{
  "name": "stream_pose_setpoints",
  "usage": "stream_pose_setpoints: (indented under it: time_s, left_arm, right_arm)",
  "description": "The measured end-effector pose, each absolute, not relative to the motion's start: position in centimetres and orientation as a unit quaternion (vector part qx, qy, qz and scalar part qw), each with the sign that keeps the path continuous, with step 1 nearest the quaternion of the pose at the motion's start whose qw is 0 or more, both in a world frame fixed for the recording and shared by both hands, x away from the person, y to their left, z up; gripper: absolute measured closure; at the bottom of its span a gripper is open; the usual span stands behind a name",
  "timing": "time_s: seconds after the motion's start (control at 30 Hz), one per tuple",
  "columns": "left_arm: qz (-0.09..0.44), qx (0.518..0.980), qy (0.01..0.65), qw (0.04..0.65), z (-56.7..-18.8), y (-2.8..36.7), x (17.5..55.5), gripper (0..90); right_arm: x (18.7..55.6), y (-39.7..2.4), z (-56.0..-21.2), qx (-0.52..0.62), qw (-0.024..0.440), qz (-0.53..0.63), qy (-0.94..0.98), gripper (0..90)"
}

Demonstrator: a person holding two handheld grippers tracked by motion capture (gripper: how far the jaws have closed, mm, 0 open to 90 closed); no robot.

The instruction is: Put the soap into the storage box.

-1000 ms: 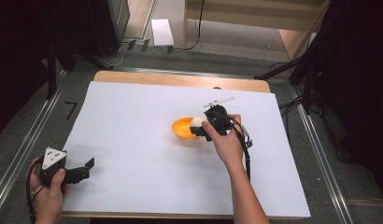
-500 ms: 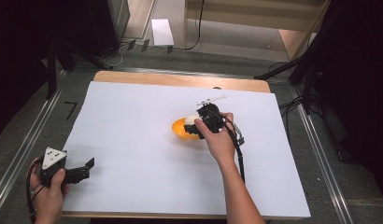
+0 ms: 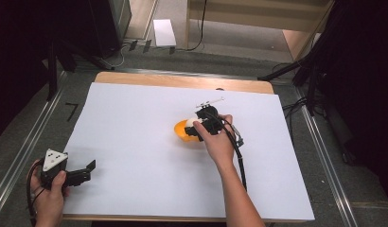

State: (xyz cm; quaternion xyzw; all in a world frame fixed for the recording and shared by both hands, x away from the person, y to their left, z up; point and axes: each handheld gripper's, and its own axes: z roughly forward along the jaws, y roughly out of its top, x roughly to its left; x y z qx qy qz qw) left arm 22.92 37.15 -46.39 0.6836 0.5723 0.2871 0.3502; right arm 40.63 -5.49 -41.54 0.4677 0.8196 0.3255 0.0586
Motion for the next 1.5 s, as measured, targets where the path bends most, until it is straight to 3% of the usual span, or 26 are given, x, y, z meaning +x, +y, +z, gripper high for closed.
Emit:
stream_pose_setpoints:
  time_s: [0.37,0.6,1.5]
  left_arm:
    - [0.287,0.683,0.572,0.352,-46.4,37.2,22.9,0.0]
    - [0.287,0.682,0.572,0.353,-46.4,37.2,22.9,0.0]
    - [0.286,0.684,0.572,0.351,-46.4,37.2,22.9,0.0]
  right_arm:
    - [40.8,-5.4,-42.4,0.478,0.050,0.313,0.819,24.9]
    - [40.8,-5.8,-42.1,0.486,0.033,0.336,0.806,13.6]
    - [38.9,-9.5,-40.6,0.486,0.058,0.356,0.796,13.6]
